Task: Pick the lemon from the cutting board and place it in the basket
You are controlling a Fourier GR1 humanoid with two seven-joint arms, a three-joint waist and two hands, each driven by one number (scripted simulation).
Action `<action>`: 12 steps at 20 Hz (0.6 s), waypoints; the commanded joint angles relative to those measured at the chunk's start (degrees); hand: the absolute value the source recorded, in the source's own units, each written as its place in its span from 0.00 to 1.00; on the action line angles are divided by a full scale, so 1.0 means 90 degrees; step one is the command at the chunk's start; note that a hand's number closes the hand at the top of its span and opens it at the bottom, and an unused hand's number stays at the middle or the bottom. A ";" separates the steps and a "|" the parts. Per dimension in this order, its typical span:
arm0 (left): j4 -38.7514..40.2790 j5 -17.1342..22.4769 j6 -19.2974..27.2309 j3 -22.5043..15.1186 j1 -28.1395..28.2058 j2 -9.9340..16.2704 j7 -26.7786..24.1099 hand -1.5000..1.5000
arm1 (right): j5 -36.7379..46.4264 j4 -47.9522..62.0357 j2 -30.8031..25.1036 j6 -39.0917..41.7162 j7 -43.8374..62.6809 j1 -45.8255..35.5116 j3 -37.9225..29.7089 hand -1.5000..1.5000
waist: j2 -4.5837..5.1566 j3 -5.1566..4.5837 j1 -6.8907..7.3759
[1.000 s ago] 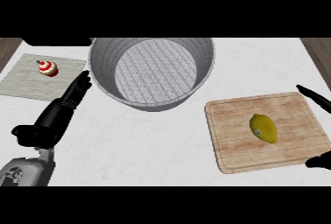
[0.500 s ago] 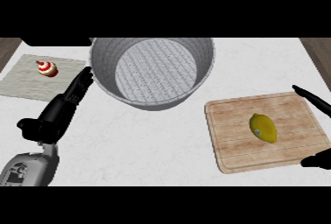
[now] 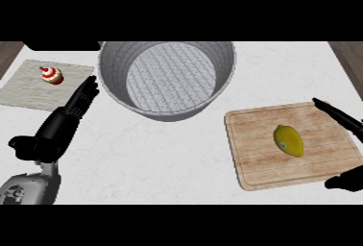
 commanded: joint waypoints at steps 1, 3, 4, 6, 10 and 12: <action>-0.0332 -0.0078 -0.0126 0.0096 0.0211 -0.0033 0.0050 0.50 | 0.0473 0.0500 0.0099 -0.0164 -0.0092 -0.0356 0.0099 0.00 | 0.0005 0.0002 0.0025; 0.0285 -0.0070 -0.0177 0.0163 -0.0148 -0.0176 -0.0079 0.50 | 0.0696 0.0407 0.0361 -0.0402 -0.0139 -0.0157 0.0244 0.00 | 0.0008 0.0001 0.0003; -0.0352 -0.0171 -0.0101 -0.0006 0.0147 -0.0199 0.0281 0.50 | 0.0860 0.0267 0.0554 -0.0587 -0.0115 -0.0011 0.0428 0.00 | 0.0003 0.0002 0.0014; -0.0361 -0.0026 -0.0348 0.0245 0.0144 -0.0124 0.0288 0.50 | 0.0688 0.0273 0.0309 -0.0130 0.0082 -0.0289 0.0116 0.00 | 0.0002 0.0001 0.0009; -0.0195 -0.0377 -0.0242 0.0079 0.0176 -0.0329 -0.0049 0.50 | 0.1126 0.0689 0.0690 -0.0629 -0.0032 -0.0391 0.0407 0.00 | 0.0006 0.0001 0.0013; -0.0355 -0.0328 -0.0194 0.0125 0.0133 -0.0442 0.0178 0.50 | 0.1077 0.0934 0.0601 -0.0458 0.0138 -0.0783 0.0251 0.00 | 0.0005 0.0001 0.0018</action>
